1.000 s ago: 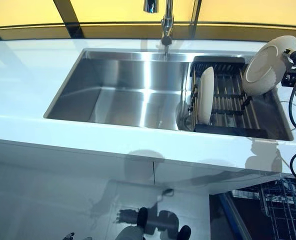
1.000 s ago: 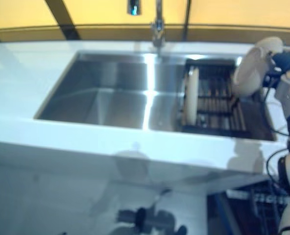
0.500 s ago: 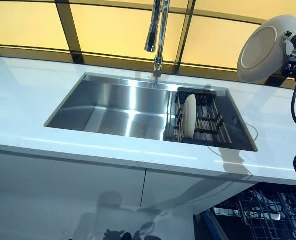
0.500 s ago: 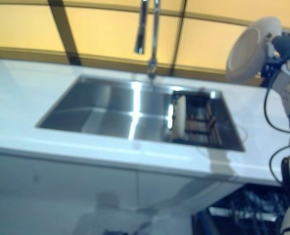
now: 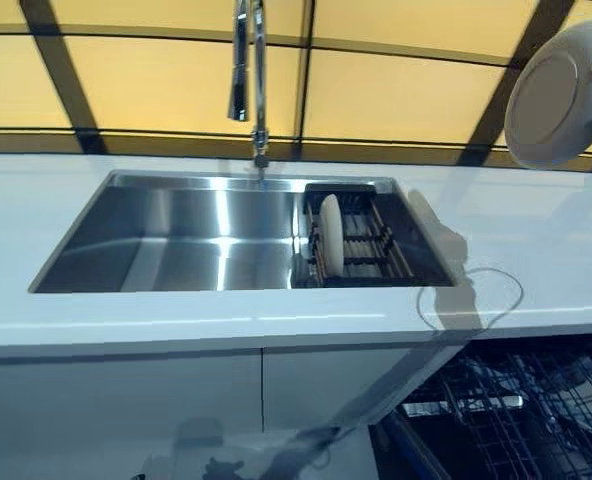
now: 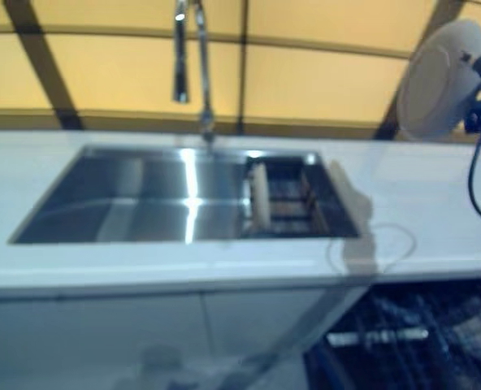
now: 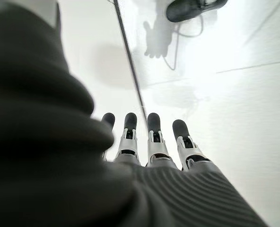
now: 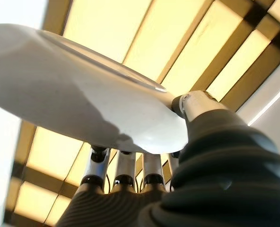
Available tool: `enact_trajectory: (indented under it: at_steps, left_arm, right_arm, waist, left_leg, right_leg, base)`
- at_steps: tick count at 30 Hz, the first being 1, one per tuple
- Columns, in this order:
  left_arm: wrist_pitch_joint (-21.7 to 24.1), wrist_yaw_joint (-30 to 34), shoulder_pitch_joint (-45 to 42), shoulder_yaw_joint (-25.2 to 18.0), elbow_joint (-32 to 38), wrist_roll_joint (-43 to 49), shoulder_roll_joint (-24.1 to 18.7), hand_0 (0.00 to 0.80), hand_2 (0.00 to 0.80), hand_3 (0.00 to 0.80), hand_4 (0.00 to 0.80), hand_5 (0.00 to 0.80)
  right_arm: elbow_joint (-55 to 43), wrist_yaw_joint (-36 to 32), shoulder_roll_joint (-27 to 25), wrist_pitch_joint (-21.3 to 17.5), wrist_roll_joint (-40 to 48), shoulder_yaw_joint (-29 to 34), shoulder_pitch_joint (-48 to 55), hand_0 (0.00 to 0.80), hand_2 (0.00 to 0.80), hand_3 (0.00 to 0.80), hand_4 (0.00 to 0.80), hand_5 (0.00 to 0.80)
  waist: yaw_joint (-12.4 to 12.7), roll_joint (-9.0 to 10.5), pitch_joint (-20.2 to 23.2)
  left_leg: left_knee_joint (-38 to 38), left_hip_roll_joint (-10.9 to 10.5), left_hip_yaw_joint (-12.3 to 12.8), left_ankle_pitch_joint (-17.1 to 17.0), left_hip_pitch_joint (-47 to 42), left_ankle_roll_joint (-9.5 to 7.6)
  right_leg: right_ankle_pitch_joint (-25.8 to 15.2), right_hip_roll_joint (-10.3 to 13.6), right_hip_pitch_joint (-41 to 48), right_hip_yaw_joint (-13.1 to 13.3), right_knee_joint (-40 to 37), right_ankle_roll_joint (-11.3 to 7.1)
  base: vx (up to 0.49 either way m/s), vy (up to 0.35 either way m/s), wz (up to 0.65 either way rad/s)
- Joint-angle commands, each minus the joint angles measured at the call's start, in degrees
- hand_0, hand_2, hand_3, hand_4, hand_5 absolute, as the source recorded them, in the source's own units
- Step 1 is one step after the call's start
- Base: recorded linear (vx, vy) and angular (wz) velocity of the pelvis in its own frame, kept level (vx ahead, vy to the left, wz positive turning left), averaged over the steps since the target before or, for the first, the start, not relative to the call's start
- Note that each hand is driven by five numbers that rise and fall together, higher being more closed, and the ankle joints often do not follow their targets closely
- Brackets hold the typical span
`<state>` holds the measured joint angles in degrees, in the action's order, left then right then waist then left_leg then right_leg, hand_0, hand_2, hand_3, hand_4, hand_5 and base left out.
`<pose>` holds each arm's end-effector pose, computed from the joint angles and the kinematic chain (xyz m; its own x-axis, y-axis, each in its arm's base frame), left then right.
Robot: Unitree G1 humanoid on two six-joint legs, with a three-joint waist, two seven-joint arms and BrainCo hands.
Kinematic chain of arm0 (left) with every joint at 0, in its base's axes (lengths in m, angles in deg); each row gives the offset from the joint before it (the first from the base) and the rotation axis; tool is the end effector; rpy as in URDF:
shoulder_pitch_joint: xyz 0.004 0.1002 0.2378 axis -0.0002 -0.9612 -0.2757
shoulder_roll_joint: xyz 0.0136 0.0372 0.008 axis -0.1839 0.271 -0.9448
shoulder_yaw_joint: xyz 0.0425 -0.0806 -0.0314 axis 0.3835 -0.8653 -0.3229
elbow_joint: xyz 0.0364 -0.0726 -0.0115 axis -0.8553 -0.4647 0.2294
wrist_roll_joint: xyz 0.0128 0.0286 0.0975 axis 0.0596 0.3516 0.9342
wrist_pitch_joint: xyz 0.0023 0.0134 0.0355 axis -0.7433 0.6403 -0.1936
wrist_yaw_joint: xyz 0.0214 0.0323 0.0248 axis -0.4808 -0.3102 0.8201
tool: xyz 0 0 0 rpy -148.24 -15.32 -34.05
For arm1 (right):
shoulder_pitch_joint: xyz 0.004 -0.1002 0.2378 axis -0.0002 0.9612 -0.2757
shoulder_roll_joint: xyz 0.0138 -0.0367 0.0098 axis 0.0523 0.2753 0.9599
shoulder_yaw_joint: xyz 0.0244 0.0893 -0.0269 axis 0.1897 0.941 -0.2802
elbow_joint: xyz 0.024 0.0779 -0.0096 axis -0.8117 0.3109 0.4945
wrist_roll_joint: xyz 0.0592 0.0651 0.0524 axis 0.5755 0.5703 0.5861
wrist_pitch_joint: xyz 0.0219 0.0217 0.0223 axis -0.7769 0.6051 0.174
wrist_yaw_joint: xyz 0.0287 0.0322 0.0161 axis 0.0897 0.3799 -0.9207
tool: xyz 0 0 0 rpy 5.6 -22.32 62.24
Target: Take plates into dishwasher
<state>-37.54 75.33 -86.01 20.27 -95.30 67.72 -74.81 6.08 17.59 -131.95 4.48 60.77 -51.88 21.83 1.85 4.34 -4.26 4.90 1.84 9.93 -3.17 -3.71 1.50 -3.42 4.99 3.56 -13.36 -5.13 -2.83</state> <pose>0.0637 0.2728 -0.0900 0.4264 0.3903 -0.8160 0.0476 0.8912 0.4511 0.2795 -0.3277 0.3316 0.8885 -0.3845 0.2506 0.4555 0.8056 -0.3787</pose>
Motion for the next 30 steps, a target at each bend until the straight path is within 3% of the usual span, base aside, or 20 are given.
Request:
enact_trajectory:
  at_steps: [1, 8, 14, 21, 30]
  left_arm:
    - [0.42, 0.32, 3.52, 0.73, -1.32, 3.28, -3.41, 0.000, 0.000, 0.000, 0.000, 0.000]
    - [-0.56, 2.17, 5.18, 1.34, -1.61, 4.15, -3.68, 0.000, 0.000, 0.000, 0.000, 0.000]
    - [-0.29, 2.00, 5.65, 0.90, -2.86, 3.94, -3.65, 0.000, 0.000, 0.000, 0.000, 0.000]
    - [0.15, 2.62, 6.21, -0.25, -5.08, 4.38, -3.57, 0.000, 0.000, 0.000, 0.000, 0.000]
    - [0.63, 2.55, 6.16, -0.77, -6.02, 4.48, -3.48, 0.000, 0.000, 0.000, 0.000, 0.000]
  right_arm:
    - [0.41, -1.92, -7.13, -1.25, -1.98, -0.73, -2.60, 0.800, 0.800, 0.800, 0.800, 0.800]
    - [0.94, -7.86, -11.30, -1.19, -3.03, 4.14, 4.01, 0.800, 0.800, 0.800, 0.800, 0.800]
    - [-1.80, -12.68, -13.59, -2.84, -0.42, 14.71, 17.29, 0.800, 0.800, 0.800, 0.800, 0.800]
    - [-4.78, -17.63, -12.52, -4.06, -2.57, 29.07, 35.44, 0.800, 0.800, 0.800, 0.800, 0.800]
    - [-6.65, -21.66, -10.07, -7.06, -7.46, 36.41, 47.56, 0.800, 0.800, 0.800, 0.800, 0.800]
  waist:
    - [-0.19, 0.93, 1.66]
    - [-3.21, 1.13, 1.69]
    - [-6.15, 1.12, 1.54]
    - [-8.39, 1.10, 1.61]
    - [-9.39, 0.50, 1.10]
  left_leg:
    - [0.10, 0.78, 2.05, 8.75, -4.42, -0.83]
    - [0.10, 1.10, 4.69, 9.62, -5.66, -1.51]
    - [0.10, 1.41, 6.44, 10.32, -6.50, -1.99]
    - [0.10, 1.94, 8.10, 10.90, -7.05, -2.14]
    - [0.10, 1.97, 8.15, 11.41, -7.31, -2.16]
  right_leg:
    - [4.15, 0.11, 2.12, 1.11, 0.13, -3.25]
    - [3.33, -0.50, 1.23, 5.02, 0.13, -3.61]
    - [2.81, -1.18, 0.63, 7.67, 0.13, -3.73]
    - [2.68, -1.74, 0.19, 8.70, 0.13, -3.68]
    - [2.78, -1.88, 0.07, 9.02, 0.13, -3.99]
  base:
    - [-0.008, -0.002, -0.31]
    - [-0.002, -0.008, -0.34]
    - [-0.003, -0.013, -0.24]
    - [-0.009, -0.023, -0.13]
    - [-0.001, -0.015, -0.06]
